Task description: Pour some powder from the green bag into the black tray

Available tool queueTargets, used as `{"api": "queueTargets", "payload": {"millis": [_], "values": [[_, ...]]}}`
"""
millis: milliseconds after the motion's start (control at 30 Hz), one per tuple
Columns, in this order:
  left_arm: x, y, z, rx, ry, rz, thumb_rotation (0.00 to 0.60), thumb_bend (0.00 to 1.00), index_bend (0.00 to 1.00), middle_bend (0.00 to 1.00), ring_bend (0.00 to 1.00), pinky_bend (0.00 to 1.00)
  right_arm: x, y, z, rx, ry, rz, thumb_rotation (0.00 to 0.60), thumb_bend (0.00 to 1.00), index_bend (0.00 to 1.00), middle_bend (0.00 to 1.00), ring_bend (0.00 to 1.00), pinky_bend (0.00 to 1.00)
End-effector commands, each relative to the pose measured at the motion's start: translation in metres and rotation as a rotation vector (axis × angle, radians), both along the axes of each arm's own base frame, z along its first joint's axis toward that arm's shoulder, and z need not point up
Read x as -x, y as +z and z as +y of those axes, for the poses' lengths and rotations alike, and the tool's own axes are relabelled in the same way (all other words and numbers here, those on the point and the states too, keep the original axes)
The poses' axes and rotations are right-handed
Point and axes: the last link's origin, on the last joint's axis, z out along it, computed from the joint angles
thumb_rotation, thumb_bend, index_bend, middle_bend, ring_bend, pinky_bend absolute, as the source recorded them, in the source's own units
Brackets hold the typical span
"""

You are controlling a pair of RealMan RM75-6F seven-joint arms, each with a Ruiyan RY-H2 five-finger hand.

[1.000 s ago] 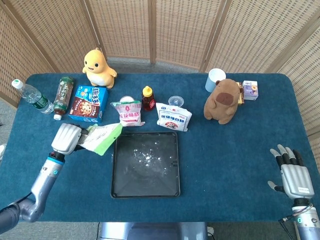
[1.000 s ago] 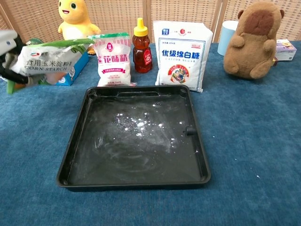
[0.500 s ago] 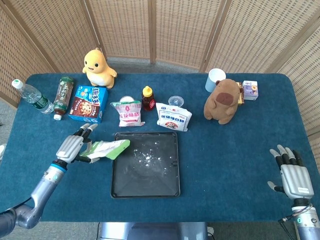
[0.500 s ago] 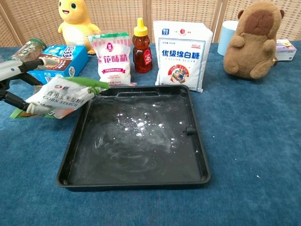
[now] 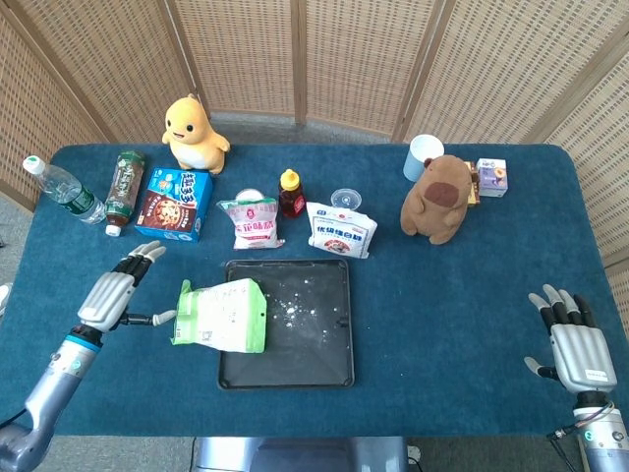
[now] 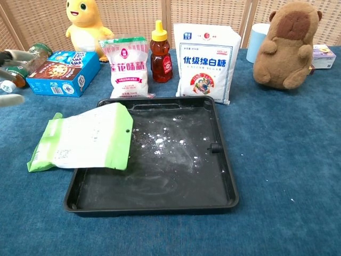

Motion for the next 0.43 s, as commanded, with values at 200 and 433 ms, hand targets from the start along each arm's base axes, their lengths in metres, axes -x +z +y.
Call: {"api": "queueTargets", "payload": {"millis": [200,433], "values": [[0.02,0.039,-0.016,-0.124,0.057,0.077,0.305,0.0,0.0,0.0,0.0,0.14,-0.003,0.003,0.0,0.009,0.008,-0.014,0.599,0.0,0.14,0.0,0.0,0.0],[0.04,0.061,-0.036,-0.188,0.126,0.139,0.341,0.0,0.0,0.0,0.0,0.14,-0.002,0.007,0.001,0.015,0.004,-0.022,0.6,0.0,0.14,0.0,0.0,0.0]]}}
